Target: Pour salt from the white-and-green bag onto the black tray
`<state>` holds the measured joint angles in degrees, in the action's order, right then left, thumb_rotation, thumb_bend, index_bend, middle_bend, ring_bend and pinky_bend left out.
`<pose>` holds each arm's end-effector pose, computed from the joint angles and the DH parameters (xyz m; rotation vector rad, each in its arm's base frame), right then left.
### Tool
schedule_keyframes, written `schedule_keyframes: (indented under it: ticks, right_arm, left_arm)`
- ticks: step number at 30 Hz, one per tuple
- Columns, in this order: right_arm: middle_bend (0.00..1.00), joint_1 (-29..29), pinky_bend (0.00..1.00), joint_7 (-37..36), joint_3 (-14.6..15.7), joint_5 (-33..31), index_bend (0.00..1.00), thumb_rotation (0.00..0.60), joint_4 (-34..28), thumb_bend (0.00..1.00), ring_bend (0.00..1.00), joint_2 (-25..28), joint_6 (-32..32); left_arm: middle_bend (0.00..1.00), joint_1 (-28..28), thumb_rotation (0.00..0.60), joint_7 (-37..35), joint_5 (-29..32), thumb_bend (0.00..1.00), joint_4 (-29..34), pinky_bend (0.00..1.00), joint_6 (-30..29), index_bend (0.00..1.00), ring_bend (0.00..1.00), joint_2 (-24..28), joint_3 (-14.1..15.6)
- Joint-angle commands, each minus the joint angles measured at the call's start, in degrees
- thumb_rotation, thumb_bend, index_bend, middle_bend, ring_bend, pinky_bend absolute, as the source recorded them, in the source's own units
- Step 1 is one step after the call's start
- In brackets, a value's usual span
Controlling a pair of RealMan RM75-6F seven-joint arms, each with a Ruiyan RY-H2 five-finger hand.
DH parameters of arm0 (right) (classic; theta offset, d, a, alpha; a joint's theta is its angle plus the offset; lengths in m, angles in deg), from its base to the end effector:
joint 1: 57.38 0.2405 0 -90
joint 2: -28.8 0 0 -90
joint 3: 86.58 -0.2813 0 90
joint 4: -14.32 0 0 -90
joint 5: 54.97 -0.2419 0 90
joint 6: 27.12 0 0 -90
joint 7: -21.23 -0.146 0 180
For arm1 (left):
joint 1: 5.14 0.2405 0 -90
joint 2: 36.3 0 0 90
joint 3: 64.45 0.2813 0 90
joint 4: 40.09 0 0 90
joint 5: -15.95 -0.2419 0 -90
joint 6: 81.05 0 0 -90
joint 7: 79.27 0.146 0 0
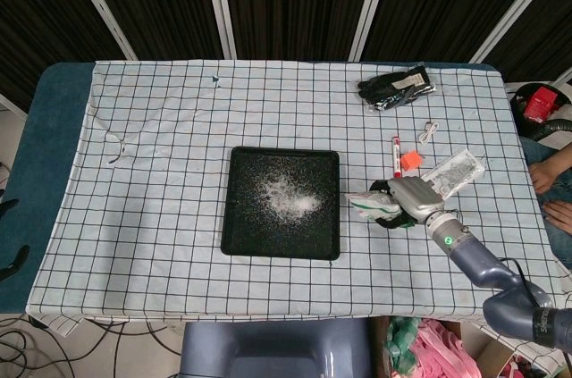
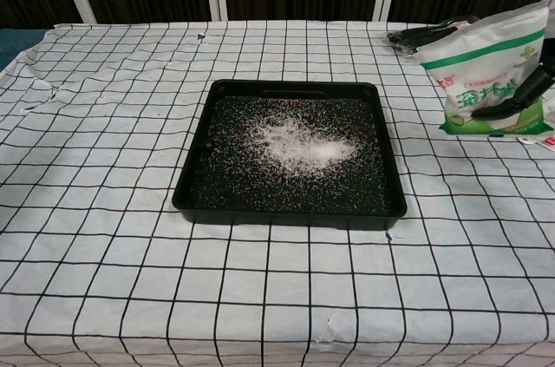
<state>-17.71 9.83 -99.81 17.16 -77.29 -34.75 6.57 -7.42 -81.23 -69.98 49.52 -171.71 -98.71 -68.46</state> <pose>-0.2183 -0.3867 0.0709 1.8767 -1.3080 0.8272 -0.3594 0.1765 0.1730 -1.3053 -0.8051 -0.9161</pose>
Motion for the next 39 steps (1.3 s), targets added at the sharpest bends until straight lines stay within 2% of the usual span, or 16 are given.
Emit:
schedule_keyframes:
  ticks: [1,5,9,14,19,24,28,39]
  right_arm:
    - [0.49,6.3,0.46,4.5,-0.2,-6.9,0.54,0.600,-2.9,0.45,0.58,4.1,-7.6]
    - [0.49,10.9,0.46,7.0,1.1,-11.7,0.55,0.600,-2.9,0.45,0.59,4.4,-11.6]
    - [0.52,15.6,0.49,10.4,3.0,-16.3,0.57,0.600,-2.2,0.46,0.61,3.4,-12.4]
    - [0.54,22.0,0.52,16.6,7.6,-22.0,0.58,0.600,-1.3,0.48,0.64,2.5,-12.1]
    - [0.58,29.2,0.57,25.2,14.2,-31.0,0.61,0.600,-2.6,0.49,0.67,1.7,-7.0]
    - [0.62,33.7,0.60,31.0,18.0,-38.5,0.67,0.600,-5.2,0.54,0.70,1.4,-2.3]
    - [0.63,37.1,0.61,34.8,20.1,-43.8,0.70,0.600,-7.0,0.57,0.70,1.1,0.3]
    - [0.63,44.6,0.61,44.2,23.5,-51.9,0.71,0.600,-9.0,0.58,0.70,-1.3,5.3]
  left_arm:
    - [0.09,-0.3,0.600,1.0,1.5,0.30,1.2,0.11,1.5,0.17,0.02,0.8,0.0]
    - [0.09,-0.3,0.600,1.6,1.8,0.30,1.6,0.11,1.6,0.17,0.02,0.8,-0.1]
    - [0.09,-0.3,0.600,1.3,1.5,0.30,1.7,0.11,1.5,0.17,0.02,0.9,0.0]
    - [0.09,-0.1,0.600,0.9,1.6,0.30,1.3,0.11,0.9,0.17,0.02,0.7,-0.4]
    - [0.09,0.2,0.600,0.1,1.2,0.30,0.9,0.11,-0.1,0.17,0.02,0.8,-0.5]
    - [0.09,0.4,0.600,-0.2,0.8,0.30,0.6,0.11,-0.8,0.17,0.02,0.7,-0.6]
    - [0.09,0.5,0.600,-0.3,0.6,0.30,0.5,0.11,-1.1,0.17,0.02,0.5,-0.6]
    - [0.09,0.6,0.600,-0.7,0.2,0.30,0.0,0.11,-1.6,0.17,0.02,0.3,-0.8]
